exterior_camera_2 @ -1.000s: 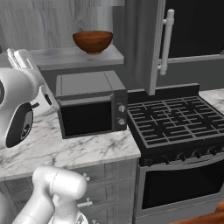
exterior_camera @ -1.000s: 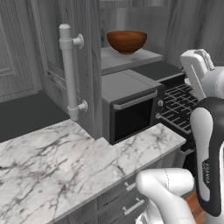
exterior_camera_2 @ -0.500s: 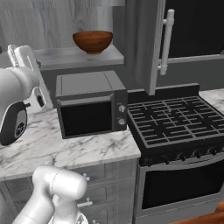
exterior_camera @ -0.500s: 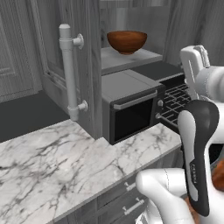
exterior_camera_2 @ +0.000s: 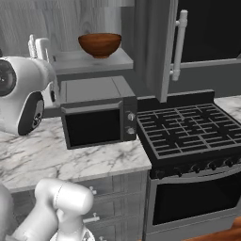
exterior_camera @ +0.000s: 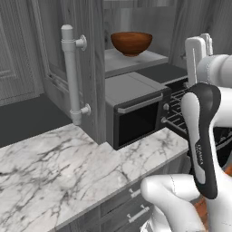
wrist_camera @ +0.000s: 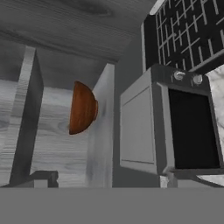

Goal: Move the bowls from the cabinet to the plates on the dining table.

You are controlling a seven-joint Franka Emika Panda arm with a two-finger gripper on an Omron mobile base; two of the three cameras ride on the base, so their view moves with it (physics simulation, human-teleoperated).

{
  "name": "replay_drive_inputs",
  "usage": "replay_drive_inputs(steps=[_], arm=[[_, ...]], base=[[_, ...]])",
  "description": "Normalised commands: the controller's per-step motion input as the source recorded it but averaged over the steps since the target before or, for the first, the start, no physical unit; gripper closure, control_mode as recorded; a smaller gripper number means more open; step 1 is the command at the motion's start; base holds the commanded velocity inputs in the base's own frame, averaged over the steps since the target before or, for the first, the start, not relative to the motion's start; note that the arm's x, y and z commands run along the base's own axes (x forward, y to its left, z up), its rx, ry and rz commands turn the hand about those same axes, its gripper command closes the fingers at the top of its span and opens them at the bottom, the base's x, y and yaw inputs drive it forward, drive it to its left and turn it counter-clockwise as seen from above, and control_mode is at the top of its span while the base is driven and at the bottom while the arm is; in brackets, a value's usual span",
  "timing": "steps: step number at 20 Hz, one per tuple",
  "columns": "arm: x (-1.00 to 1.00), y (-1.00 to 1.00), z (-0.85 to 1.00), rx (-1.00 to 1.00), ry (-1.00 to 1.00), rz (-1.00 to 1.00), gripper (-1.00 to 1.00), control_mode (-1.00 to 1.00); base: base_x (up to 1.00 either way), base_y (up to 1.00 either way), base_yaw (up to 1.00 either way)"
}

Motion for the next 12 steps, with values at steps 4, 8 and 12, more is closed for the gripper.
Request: replay_drive_inputs(steps=[4,8,12], arm=[[0.37,0.00,0.12,0.02,-0.01,-0.01,-1.00,-1.00],[0.42,0.00,0.05,0.02,0.00,-0.01,-1.00,-1.00],[0.50,-0.04,0.00,0.03,0.01,0.00,-1.00,-1.00]], base=[[0.00,0.00,0.00],[0.00,0.00,0.00],[0.00,0.00,0.00]])
